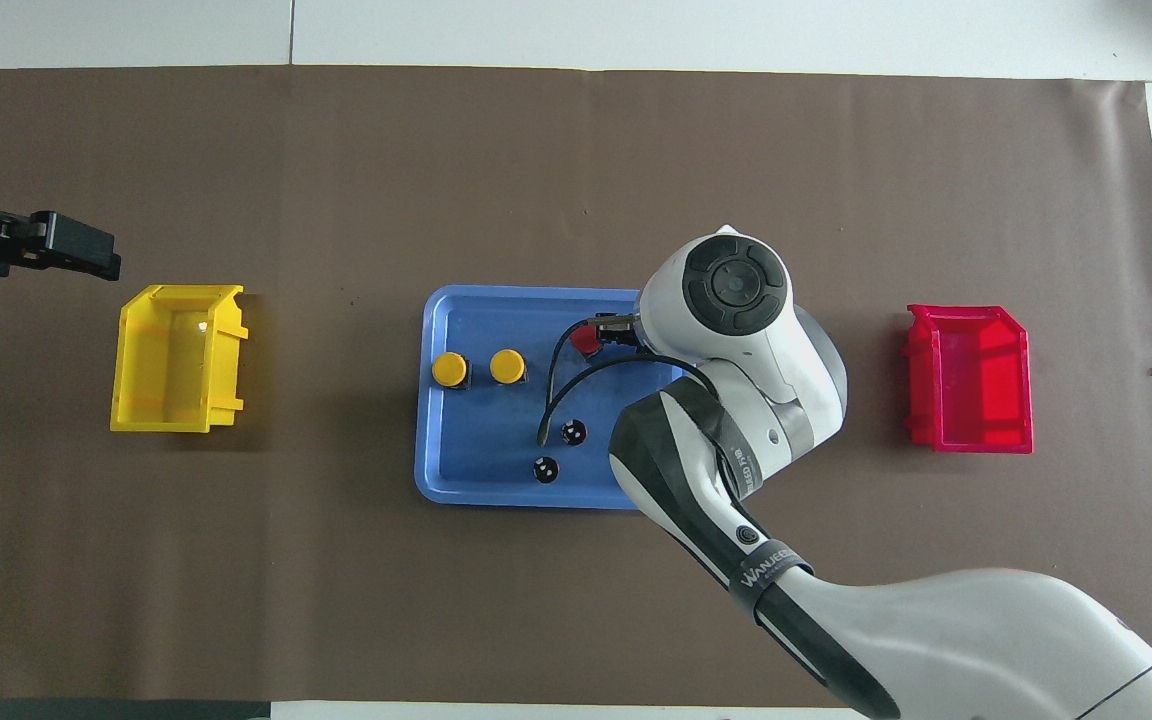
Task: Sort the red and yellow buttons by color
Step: 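Reach the right gripper into the tray and grasp a red button, then carry the red button to the red bin while the left gripper reaches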
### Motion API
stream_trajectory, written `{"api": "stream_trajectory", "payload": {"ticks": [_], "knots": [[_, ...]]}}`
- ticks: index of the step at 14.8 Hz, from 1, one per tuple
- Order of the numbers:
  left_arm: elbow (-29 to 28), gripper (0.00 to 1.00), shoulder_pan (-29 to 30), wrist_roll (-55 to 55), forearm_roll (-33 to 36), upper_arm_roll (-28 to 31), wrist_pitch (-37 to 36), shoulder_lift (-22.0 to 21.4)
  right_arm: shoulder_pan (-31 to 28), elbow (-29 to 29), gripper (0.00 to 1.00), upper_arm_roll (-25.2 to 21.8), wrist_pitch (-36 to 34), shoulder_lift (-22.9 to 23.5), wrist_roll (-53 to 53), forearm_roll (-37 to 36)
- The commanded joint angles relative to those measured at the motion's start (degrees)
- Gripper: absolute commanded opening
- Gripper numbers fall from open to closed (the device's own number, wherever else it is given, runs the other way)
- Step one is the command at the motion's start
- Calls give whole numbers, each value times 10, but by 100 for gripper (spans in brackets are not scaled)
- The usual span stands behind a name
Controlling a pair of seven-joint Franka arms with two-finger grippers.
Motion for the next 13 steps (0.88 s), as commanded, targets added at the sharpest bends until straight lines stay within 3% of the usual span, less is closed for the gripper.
{"api": "stream_trajectory", "payload": {"ticks": [1, 3, 5, 7, 9, 10, 11, 13], "knots": [[-15, 100, 4, 11, -10, 1, 2, -15, -4, -16, 62, 3, 15, -6, 2, -7], [-16, 100, 4, 12, -10, 2, 3, -15, -4, -20, 42, 2, 15, -6, 1, -7], [-14, 100, 4, 11, -8, 2, 7, -14, -10, -15, 15, 3, 10, -5, 0, -7], [-16, 100, 4, -3, -6, 3, 6, -15, -15, 9, 11, 2, -22, -5, 1, -7], [-25, 100, -3, -46, -6, 1, 10, -19, -29, 87, 11, -2, -142, -12, -9, -6], [-50, 100, -11, -68, -6, -3, 36, -29, -51, 96, 12, -2, -194, -44, -40, -6], [-89, 100, -37, -96, -7, -4, 75, -44, -76, 72, 12, -2, -215, -85, -96, -5], [-172, 95, -89, -189, -7, -4, 149, -68, -143, -38, 12, -2, -199, -185, -211, 2]]}}
